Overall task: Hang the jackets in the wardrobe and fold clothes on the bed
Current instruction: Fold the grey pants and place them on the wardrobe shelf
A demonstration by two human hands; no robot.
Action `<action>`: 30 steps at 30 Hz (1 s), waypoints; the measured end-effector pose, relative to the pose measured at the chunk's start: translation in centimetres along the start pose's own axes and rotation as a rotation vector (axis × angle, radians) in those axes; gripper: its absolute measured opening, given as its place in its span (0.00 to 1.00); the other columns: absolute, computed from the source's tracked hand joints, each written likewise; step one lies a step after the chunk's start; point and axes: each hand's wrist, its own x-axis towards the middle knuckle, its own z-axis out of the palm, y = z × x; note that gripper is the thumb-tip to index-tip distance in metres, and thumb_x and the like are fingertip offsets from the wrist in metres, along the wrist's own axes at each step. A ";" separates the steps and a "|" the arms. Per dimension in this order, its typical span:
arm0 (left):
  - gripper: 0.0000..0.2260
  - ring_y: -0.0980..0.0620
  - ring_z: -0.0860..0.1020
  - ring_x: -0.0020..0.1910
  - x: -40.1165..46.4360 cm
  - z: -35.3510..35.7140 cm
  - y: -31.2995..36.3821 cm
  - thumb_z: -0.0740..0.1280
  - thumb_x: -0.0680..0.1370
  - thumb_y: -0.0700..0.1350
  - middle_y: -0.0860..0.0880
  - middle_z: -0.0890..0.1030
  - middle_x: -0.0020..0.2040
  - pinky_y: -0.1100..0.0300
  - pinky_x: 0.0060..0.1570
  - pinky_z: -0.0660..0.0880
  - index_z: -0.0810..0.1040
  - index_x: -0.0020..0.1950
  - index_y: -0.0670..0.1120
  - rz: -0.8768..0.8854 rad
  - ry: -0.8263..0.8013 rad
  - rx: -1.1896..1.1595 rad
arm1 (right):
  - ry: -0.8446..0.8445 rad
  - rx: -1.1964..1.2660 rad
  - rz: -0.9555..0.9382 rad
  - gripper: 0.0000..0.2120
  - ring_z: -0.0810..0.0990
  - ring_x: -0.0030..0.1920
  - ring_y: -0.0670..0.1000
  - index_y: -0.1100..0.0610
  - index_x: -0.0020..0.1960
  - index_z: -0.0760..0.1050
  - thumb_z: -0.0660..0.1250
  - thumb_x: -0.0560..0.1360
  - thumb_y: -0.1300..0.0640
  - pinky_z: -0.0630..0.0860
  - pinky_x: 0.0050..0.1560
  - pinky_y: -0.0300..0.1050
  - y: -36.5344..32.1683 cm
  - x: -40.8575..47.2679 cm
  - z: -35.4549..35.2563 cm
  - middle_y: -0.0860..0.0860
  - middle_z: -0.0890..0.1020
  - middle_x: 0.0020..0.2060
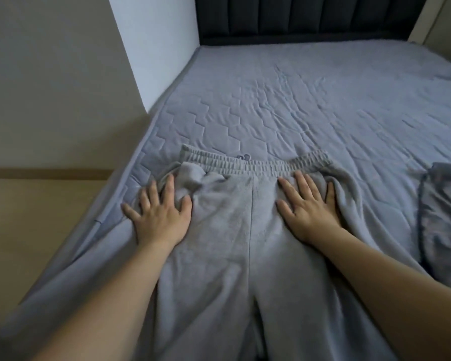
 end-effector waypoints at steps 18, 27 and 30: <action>0.12 0.48 0.81 0.46 -9.9 -13.7 -11.7 0.70 0.72 0.52 0.48 0.82 0.46 0.56 0.47 0.77 0.79 0.49 0.46 0.078 -0.820 -0.115 | -0.378 0.117 0.057 0.21 0.72 0.62 0.63 0.57 0.69 0.68 0.61 0.77 0.55 0.83 0.40 0.51 -25.9 9.5 -5.1 0.61 0.52 0.74; 0.07 0.46 0.84 0.42 -14.9 -21.1 -0.1 0.73 0.68 0.39 0.42 0.85 0.42 0.56 0.42 0.80 0.84 0.45 0.42 0.215 -0.952 -0.630 | -0.141 1.021 0.307 0.08 0.79 0.34 0.61 0.67 0.40 0.72 0.57 0.76 0.72 0.81 0.41 0.59 -11.6 5.3 -14.4 0.65 0.77 0.38; 0.12 0.35 0.82 0.50 -18.5 -20.6 7.7 0.72 0.70 0.37 0.36 0.83 0.49 0.42 0.53 0.77 0.81 0.52 0.36 0.279 -1.045 -0.712 | -0.116 1.188 0.366 0.04 0.77 0.42 0.60 0.69 0.47 0.73 0.61 0.77 0.68 0.77 0.48 0.52 -3.2 2.8 -17.2 0.65 0.75 0.47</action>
